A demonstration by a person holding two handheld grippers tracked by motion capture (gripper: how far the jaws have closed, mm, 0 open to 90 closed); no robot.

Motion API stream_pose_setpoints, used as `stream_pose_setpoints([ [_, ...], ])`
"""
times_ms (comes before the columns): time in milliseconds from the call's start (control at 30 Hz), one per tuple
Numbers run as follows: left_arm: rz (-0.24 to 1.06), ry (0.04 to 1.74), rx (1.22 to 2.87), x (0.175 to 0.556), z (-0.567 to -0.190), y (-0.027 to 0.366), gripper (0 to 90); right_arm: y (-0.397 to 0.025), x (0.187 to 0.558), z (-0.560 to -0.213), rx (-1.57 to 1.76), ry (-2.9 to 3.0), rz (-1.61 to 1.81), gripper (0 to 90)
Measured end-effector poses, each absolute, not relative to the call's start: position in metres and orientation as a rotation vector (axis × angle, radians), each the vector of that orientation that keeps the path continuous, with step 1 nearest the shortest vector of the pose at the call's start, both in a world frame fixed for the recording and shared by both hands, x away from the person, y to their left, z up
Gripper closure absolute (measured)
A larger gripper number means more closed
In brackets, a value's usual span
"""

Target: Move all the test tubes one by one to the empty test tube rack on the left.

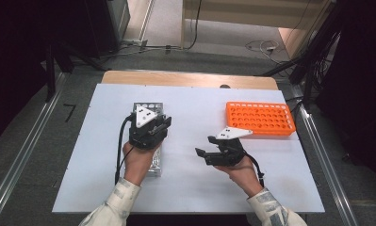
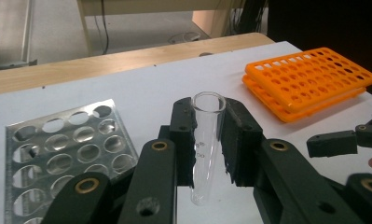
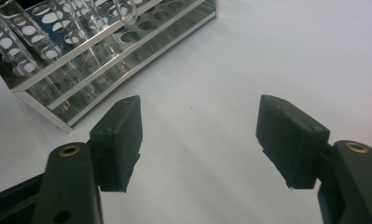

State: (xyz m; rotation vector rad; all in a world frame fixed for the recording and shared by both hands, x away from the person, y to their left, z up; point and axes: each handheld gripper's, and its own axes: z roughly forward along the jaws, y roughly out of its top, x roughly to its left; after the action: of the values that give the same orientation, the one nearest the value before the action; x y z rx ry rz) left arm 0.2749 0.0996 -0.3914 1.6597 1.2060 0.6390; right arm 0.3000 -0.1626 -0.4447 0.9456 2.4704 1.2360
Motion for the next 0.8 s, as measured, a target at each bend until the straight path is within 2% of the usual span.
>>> stream_pose_setpoints([
  [167,0.662,1.232,1.646,0.276,-0.391,0.110,74.7,-0.163,0.301,-0.445,0.961,2.472,1.232,26.3],
  [800,0.713,1.281,1.655,0.275,-0.405,0.123,74.7,-0.162,0.300,-0.446,0.969,2.474,1.223,26.1],
])
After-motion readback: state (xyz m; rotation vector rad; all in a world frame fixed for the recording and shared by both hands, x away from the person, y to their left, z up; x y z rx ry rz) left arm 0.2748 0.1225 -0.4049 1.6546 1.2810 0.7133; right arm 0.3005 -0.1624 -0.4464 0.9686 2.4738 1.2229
